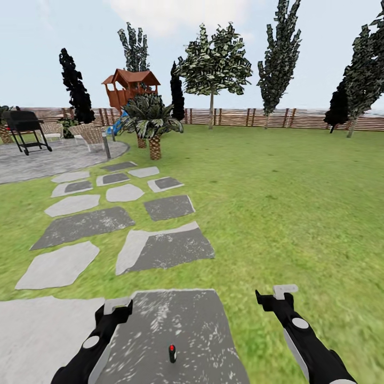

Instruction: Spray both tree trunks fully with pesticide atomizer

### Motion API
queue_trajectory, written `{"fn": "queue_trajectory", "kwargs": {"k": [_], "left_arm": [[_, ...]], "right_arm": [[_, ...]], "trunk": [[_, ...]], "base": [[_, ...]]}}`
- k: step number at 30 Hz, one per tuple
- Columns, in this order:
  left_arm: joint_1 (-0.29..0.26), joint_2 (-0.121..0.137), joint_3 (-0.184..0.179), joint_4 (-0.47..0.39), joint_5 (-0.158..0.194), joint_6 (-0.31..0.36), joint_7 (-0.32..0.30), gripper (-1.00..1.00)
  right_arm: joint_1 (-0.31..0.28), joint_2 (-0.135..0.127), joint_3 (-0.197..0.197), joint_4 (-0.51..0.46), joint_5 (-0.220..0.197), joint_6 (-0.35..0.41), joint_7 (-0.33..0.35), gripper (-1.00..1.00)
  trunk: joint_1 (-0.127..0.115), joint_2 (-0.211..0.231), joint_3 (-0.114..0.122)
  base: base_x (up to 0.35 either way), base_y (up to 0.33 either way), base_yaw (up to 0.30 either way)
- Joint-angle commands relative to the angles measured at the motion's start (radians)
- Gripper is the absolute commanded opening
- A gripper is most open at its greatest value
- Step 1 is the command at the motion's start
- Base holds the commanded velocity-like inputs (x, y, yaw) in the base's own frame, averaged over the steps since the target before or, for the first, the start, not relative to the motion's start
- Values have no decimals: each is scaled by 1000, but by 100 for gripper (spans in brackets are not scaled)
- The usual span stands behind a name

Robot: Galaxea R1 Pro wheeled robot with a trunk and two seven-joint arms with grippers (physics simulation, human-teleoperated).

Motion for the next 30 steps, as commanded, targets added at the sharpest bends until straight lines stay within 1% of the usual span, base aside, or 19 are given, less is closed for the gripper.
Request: {"fn": "queue_trajectory", "kwargs": {"k": [1,6,13,15,16,17,18,20,21,24,30], "left_arm": [[0,0,-1,-1,-1,0,0,100],[0,-1,-2,-1,-4,0,-1,100],[-6,-3,-3,-3,-5,6,-3,100],[-19,-16,-4,-5,-5,11,-3,100],[-37,-24,-4,1,-6,12,-3,100],[-64,-32,-9,13,-13,13,-3,100],[-67,-32,-21,14,-23,14,-3,100],[-70,-31,-46,23,-39,17,-2,100],[-71,-23,-44,31,-43,17,0,100],[-72,-18,-42,42,-43,18,0,100],[-72,-17,-41,47,-43,18,1,100]], "right_arm": [[0,0,0,0,0,0,0,100],[0,0,-1,0,0,0,0,100],[0,2,-1,0,-2,0,-3,100],[-4,4,-6,-14,-8,1,-6,100],[-12,4,-6,-42,-8,2,-7,100],[-35,4,-11,-154,-10,5,-7,100],[-37,3,-15,-174,-10,6,-5,100],[-39,4,-17,-181,-10,5,-5,100],[-40,4,-19,-165,-7,5,-5,100],[-40,3,-20,-160,-6,5,-5,100],[-40,3,-20,-160,-6,5,-5,100]], "trunk": [[0,0,0],[0,0,0],[27,-49,-22],[35,-63,-28],[38,-70,-31],[42,-77,-34],[46,-84,-38],[54,-98,-44],[58,-105,-48],[69,-126,-62],[92,-168,-90]], "base": [[24,0,0],[10,0,0],[1,0,0],[0,0,0],[0,0,0],[0,0,0],[0,0,0],[0,0,0],[0,0,0],[0,0,0],[0,0,0]]}}
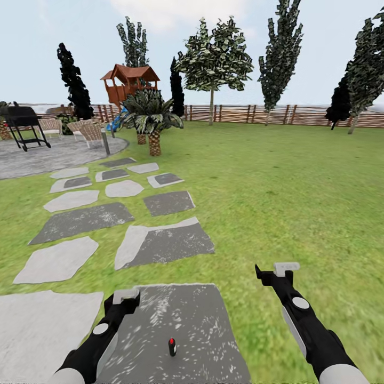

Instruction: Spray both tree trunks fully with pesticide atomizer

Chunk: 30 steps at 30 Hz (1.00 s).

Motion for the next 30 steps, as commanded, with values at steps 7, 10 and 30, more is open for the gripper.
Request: {"fn": "queue_trajectory", "kwargs": {"k": [7,10,30], "left_arm": [[0,0,1,20,1,0,0,100],[0,1,0,28,1,0,0,100],[0,1,0,34,2,-1,0,100]], "right_arm": [[0,0,0,0,0,0,0,100],[0,0,0,0,0,0,0,100],[0,0,1,1,-2,1,2,100]], "trunk": [[27,-49,-33],[38,-70,-47],[115,-210,-141]], "base": [[0,0,0],[0,0,0],[0,0,-67]]}}
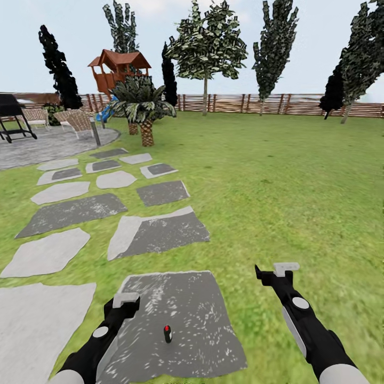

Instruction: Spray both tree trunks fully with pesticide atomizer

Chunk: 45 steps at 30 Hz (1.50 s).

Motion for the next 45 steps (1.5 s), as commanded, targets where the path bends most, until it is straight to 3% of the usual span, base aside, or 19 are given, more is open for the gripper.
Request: {"fn": "queue_trajectory", "kwargs": {"k": [1,45], "left_arm": [[0,0,0,0,0,0,0,100],[0,-2,0,0,0,-4,0,100]], "right_arm": [[0,0,0,0,0,0,0,100],[0,2,2,1,0,0,0,100]], "trunk": [[4,-7,-5],[173,-315,-196]], "base": [[0,0,-192],[0,0,-194]]}}
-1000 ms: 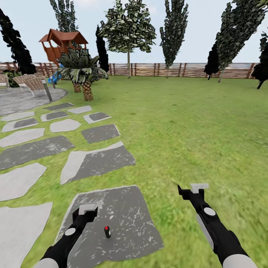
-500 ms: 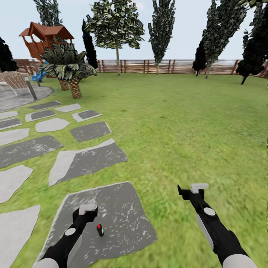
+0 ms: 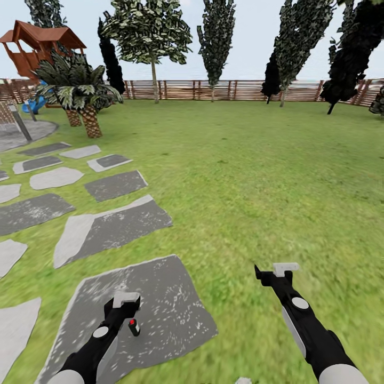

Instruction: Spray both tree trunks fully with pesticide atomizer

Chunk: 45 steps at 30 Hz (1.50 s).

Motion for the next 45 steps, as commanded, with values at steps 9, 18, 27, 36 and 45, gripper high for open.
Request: {"fn": "queue_trajectory", "kwargs": {"k": [9,18,27,36,45], "left_arm": [[0,0,0,0,0,-1,-1,100],[0,0,1,0,0,-2,0,100],[0,2,2,0,3,-3,0,100],[-1,2,12,-1,8,-5,6,100],[-17,-8,42,-5,14,-12,35,100]], "right_arm": [[0,0,-1,-1,0,0,0,100],[0,0,-1,-1,0,0,0,100],[0,0,0,-1,-1,0,-1,100],[0,0,0,-1,-2,0,-1,100],[0,0,0,0,-2,0,-1,100]], "trunk": [[35,-63,-41],[69,-126,-82],[104,-189,-123],[138,-252,-163],[173,-315,-203]], "base": [[0,0,-159],[0,0,-120],[0,0,88],[0,0,177],[0,0,179]]}}
